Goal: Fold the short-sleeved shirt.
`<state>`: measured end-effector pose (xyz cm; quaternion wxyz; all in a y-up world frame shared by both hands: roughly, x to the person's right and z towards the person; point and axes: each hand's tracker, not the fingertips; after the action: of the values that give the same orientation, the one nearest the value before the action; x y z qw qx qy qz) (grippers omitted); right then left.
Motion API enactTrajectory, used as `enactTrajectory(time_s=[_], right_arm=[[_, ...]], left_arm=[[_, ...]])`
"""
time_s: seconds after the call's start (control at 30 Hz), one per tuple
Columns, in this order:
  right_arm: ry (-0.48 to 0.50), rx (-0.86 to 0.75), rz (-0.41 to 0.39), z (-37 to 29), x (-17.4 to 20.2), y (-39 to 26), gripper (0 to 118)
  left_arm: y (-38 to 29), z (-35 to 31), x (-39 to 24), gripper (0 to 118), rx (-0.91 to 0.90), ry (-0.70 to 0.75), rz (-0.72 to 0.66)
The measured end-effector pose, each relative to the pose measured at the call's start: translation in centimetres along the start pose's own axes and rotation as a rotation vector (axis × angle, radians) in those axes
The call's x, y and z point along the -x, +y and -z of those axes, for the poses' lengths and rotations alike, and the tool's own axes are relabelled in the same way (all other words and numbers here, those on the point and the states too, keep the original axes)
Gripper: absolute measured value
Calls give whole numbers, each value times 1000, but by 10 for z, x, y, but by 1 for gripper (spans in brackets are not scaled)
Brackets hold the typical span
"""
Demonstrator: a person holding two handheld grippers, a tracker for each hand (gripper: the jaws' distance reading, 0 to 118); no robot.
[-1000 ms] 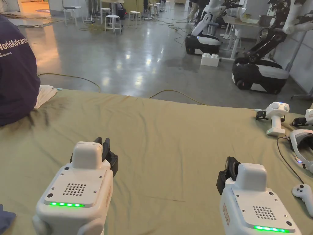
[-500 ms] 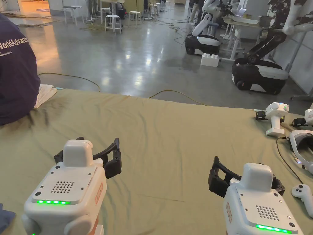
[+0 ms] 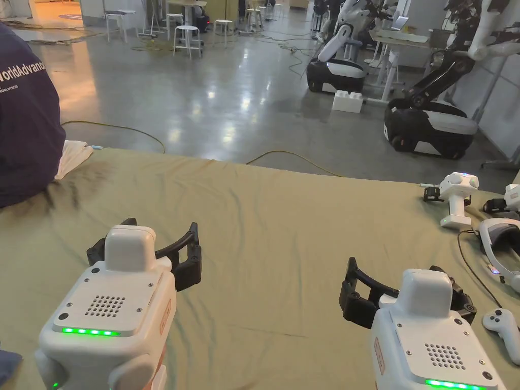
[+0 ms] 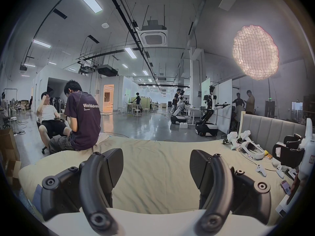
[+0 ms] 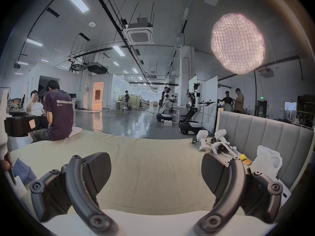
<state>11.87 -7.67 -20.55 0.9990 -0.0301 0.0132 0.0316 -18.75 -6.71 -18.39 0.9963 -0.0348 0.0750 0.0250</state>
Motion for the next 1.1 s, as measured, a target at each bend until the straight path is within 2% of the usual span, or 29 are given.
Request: enactTrajectory(time_s=[0.13, 0.2, 0.3, 0.37, 0.67, 0.87, 1.1], right_arm=[[-125, 33, -9, 8, 6, 5, 109], [-121, 48, 23, 12, 4, 6, 109], [-49, 87, 133, 18, -6, 6, 109], [-20, 112, 165, 20, -12, 7, 109], [-50, 179, 166, 22, -6, 12, 109], [-9, 212, 232, 24, -8, 13, 109], [-64, 231, 173, 28, -6, 10, 109]], left_arm=[[-2, 2, 4, 86, 12, 13, -7], [-2, 2, 5, 86, 24, 12, -9], [-5, 0, 7, 86, 28, 9, 4], [-6, -1, 7, 86, 29, 2, 23], [-15, 3, 1, 86, 67, 18, 76], [-16, 3, -2, 86, 71, 10, 61], [-18, 4, -7, 86, 57, 61, 95]])
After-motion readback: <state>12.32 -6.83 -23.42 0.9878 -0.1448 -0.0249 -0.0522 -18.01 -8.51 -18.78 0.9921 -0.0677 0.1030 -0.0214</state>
